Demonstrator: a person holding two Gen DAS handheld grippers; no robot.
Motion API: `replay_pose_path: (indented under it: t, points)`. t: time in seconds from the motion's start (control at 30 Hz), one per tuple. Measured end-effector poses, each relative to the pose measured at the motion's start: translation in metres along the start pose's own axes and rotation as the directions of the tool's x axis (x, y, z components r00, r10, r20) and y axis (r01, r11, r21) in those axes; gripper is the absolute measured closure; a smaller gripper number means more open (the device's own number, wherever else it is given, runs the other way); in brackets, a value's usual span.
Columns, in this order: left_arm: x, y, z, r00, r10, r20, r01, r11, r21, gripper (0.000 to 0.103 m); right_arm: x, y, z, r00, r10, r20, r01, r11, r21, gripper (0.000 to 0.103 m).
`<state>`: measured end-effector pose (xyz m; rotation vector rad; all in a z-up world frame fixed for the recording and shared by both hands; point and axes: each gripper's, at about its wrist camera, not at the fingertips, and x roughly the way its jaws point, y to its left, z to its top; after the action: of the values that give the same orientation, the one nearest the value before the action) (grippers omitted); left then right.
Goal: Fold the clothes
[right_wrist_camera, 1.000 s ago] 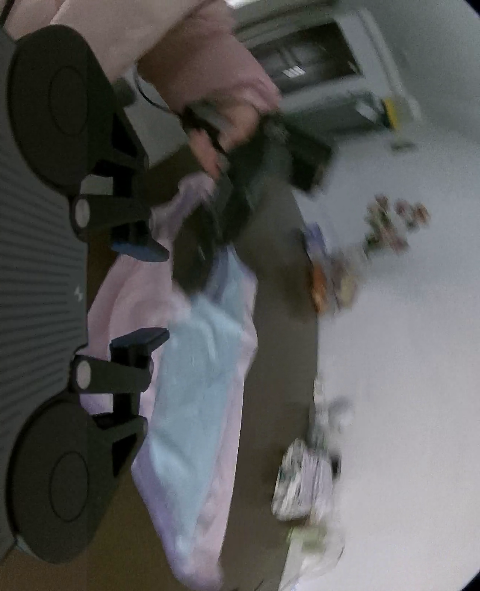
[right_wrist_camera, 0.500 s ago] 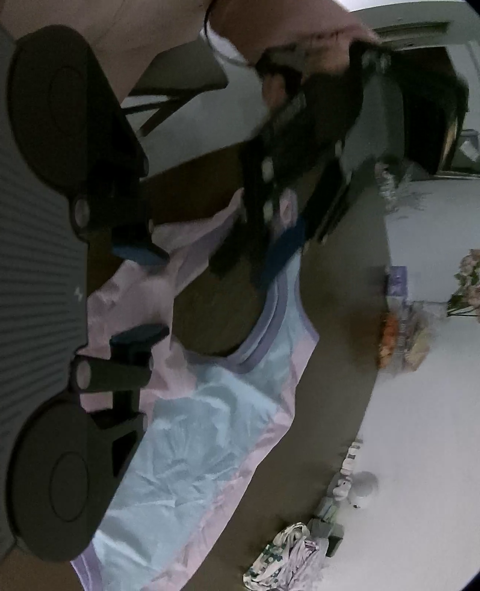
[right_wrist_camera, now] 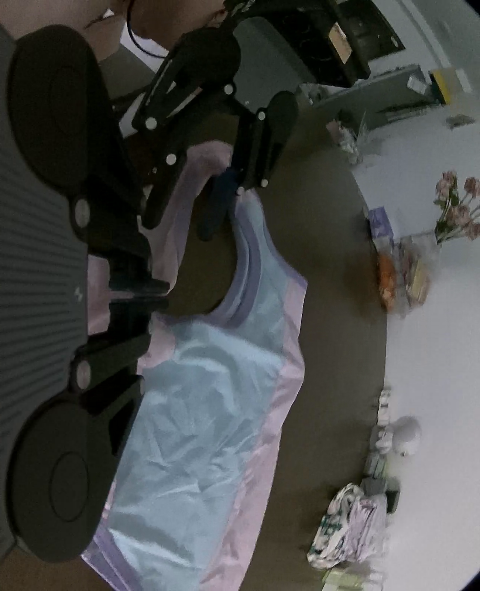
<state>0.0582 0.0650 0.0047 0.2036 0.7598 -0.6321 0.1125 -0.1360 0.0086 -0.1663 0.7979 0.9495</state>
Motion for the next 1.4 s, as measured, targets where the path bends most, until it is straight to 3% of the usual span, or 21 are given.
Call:
replay_pose_path:
  t: [0.03,0.17,0.27,0.33,0.43,0.53,0.63,0.8,0.93,1.0,1.07,1.1,1.13,1.27,1.4]
  points:
    - [0.003,0.003,0.001,1.000,-0.003,-0.009,0.003,1.000,-0.002,0.099,0.001,-0.001,0.000,1.000,-0.010,0.002,0.009,1.000,0.012,0.100]
    - [0.011,0.013,0.004,1.000,0.012,-0.028,-0.013,1.000,-0.017,0.099,0.004,-0.003,-0.002,0.998,-0.062,0.019,0.061,0.998,0.021,0.098]
    - [0.006,0.021,0.006,0.999,0.041,0.003,-0.041,0.998,-0.053,0.090,-0.006,-0.004,-0.002,0.998,-0.053,0.044,0.051,0.998,0.032,0.089]
    - [-0.008,0.019,0.007,0.998,0.008,0.056,-0.006,0.999,-0.050,0.084,-0.019,-0.002,-0.002,0.998,-0.015,0.063,0.013,1.000,0.024,0.086]
    - [-0.025,-0.003,0.010,0.995,-0.039,0.097,0.031,0.996,0.080,0.075,-0.031,0.011,-0.003,0.998,0.047,0.032,-0.045,0.998,-0.053,0.086]
    - [-0.021,-0.029,0.012,0.998,-0.048,0.039,0.039,0.975,0.221,0.075,-0.021,0.030,-0.003,0.997,0.058,-0.049,-0.066,0.980,-0.186,0.086]
    - [-0.007,-0.039,0.010,0.999,-0.015,-0.039,0.026,0.957,0.289,0.075,-0.004,0.040,-0.002,0.994,0.040,-0.097,-0.065,0.961,-0.268,0.086]
    - [0.008,-0.028,0.010,0.995,0.017,-0.097,0.010,0.962,0.273,0.079,0.016,0.039,0.003,0.988,0.047,-0.150,-0.094,0.941,-0.325,0.086]
    - [0.012,-0.019,0.010,0.992,-0.019,-0.127,0.050,0.969,0.243,0.080,0.019,0.040,0.003,0.984,0.043,-0.173,-0.105,0.925,-0.364,0.074]
    - [0.013,-0.017,0.010,0.990,-0.033,-0.137,0.065,0.971,0.231,0.080,0.019,0.039,0.003,0.982,0.048,-0.180,-0.113,0.922,-0.371,0.074]
    - [0.014,-0.016,0.011,0.988,-0.050,-0.144,0.081,0.974,0.213,0.087,0.019,0.038,0.003,0.981,0.053,-0.188,-0.122,0.919,-0.376,0.074]
    - [0.014,-0.016,0.011,0.987,-0.063,-0.149,0.092,0.976,0.199,0.098,0.019,0.037,0.004,0.980,0.056,-0.192,-0.127,0.917,-0.377,0.072]
    - [0.013,-0.019,0.010,0.987,-0.063,-0.149,0.093,0.975,0.202,0.103,0.019,0.036,0.004,0.979,0.059,-0.194,-0.130,0.916,-0.380,0.070]
    - [0.009,-0.031,0.005,0.989,-0.051,-0.139,0.081,0.973,0.217,0.103,0.021,0.035,0.004,0.975,0.070,-0.211,-0.153,0.900,-0.408,0.068]
    - [0.000,-0.037,-0.001,0.997,-0.016,-0.081,0.035,0.971,0.239,0.103,0.026,0.036,0.005,0.968,0.069,-0.241,-0.174,0.878,-0.445,0.068]
